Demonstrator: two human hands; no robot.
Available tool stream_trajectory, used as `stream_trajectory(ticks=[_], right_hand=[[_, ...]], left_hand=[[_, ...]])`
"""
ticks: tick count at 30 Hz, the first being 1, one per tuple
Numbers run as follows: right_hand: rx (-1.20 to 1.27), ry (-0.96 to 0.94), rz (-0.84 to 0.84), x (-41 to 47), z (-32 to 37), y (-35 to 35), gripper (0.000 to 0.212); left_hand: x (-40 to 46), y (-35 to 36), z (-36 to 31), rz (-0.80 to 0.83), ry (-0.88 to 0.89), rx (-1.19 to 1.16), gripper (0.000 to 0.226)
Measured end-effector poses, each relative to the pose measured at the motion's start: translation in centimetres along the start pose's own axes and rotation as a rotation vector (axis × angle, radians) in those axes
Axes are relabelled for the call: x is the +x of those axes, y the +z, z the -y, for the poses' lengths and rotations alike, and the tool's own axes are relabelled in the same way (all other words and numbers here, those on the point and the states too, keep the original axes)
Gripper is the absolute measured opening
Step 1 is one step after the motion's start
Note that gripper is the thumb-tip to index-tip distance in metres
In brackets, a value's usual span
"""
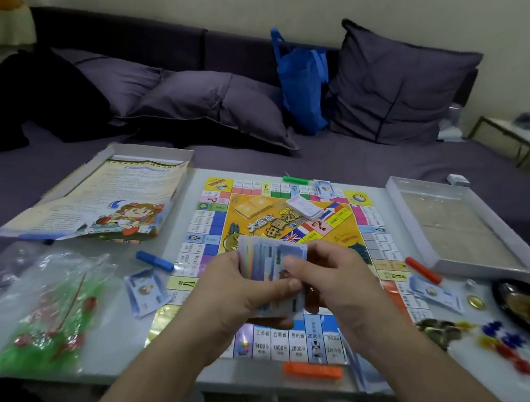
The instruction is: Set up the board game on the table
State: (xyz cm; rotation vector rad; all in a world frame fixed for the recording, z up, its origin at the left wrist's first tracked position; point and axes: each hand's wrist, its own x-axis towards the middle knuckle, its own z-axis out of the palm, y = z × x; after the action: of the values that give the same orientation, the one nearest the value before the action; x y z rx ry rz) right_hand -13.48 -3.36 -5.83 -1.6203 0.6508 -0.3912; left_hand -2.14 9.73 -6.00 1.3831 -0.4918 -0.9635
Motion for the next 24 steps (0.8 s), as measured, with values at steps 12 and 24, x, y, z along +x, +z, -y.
stream_trajectory(ticks=[12,24], right_hand=[[-0.002,-0.094,-0.066,0.3,-0.8,-4.0,0.01],[0.043,-0.044,-0.137,-0.7,-0.4,-6.5,0.009]], left_hand=[[1.2,3.3,0.0,0.04,-0.033,-0.178,0.031],[0.6,5.3,-0.2,-0.063,-0.013,-0.186,0.027]])
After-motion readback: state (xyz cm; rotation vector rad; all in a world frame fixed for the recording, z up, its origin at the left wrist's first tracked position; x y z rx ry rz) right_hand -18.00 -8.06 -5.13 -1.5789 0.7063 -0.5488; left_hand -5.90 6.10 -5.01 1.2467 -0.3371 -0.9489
